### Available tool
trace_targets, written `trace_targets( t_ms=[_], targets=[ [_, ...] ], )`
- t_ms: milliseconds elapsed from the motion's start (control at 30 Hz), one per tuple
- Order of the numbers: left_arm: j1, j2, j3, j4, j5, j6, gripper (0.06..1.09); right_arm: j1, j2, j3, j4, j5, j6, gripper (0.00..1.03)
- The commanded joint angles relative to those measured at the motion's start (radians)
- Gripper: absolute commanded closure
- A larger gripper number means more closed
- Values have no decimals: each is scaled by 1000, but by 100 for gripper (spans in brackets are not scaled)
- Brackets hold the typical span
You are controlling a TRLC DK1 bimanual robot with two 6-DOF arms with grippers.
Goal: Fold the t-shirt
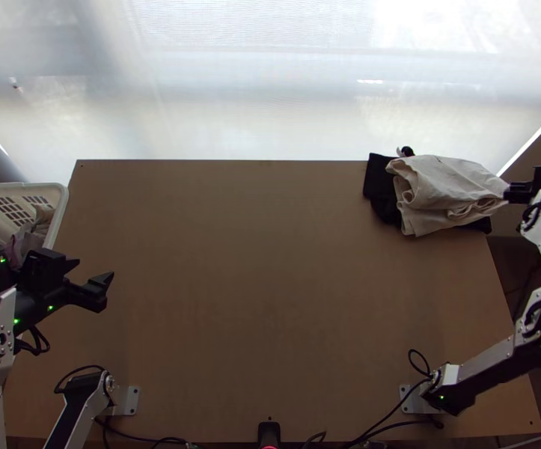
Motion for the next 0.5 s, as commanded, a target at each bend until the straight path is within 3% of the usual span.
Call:
trace_targets(
  t_ms=[0,267,467],
  targets=[
    [9,-56,0,50,1,-54,11,78,-289,-103,-73,-9,43,5],
    [-83,-234,-124,327,5,-230,11,394,-758,-338,-111,-4,146,5],
    [-117,-422,-362,640,5,-270,11,675,-1028,-579,-48,137,193,5]
  ],
)
